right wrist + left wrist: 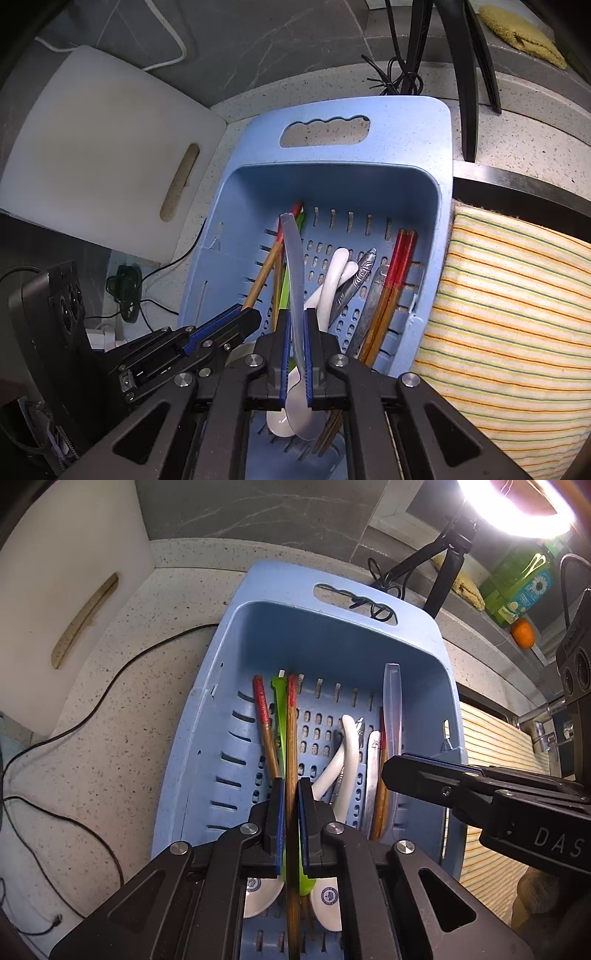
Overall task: Organize utensils
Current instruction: 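Carry the chopstick and clear spoon into the basket and open both tools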
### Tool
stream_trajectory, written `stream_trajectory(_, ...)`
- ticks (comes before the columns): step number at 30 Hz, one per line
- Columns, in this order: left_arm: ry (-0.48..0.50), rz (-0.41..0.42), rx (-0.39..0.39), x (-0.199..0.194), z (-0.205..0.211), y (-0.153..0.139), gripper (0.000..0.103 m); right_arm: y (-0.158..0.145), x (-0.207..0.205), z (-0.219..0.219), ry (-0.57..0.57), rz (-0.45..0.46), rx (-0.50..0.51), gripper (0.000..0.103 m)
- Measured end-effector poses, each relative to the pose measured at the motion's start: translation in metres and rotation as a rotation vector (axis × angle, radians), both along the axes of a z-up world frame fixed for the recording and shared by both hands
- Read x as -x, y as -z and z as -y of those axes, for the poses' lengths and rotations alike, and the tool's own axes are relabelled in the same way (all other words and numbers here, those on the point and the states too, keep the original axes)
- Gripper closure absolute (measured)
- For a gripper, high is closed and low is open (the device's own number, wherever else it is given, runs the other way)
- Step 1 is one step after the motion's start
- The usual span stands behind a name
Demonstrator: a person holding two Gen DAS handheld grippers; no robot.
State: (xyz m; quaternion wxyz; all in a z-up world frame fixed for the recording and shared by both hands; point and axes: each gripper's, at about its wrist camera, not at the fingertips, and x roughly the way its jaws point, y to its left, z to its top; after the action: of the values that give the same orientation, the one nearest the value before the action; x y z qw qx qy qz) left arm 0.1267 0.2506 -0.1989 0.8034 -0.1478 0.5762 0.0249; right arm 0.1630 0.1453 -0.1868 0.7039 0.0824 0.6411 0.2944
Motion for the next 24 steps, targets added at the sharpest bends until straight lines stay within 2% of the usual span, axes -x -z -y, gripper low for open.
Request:
stream_trajectory(13,-0.014,-0.029,0.001,-0.002,-0.001,0.009,0.097,0.009,-0.003,-0.009,-0.026,-0.005,0.035,0.097)
stream_trajectory(15,-0.019,-0.029,0.0,-0.001,-0.001,0.008,0.093,0.008,-0.002,-0.01,-0.031,0.001,0.038,0.097)
stream_trajectory(17,-0.024,-0.025,-0.004,0.001,-0.001,0.006,0.089,0.007,-0.001,-0.009,-0.031,0.007,0.037,0.096)
stream_trajectory(24,-0.033,0.007,-0.029,0.015,-0.001,-0.011,0.089,-0.01,0.004,-0.001,-0.043,0.044,0.018,0.096)
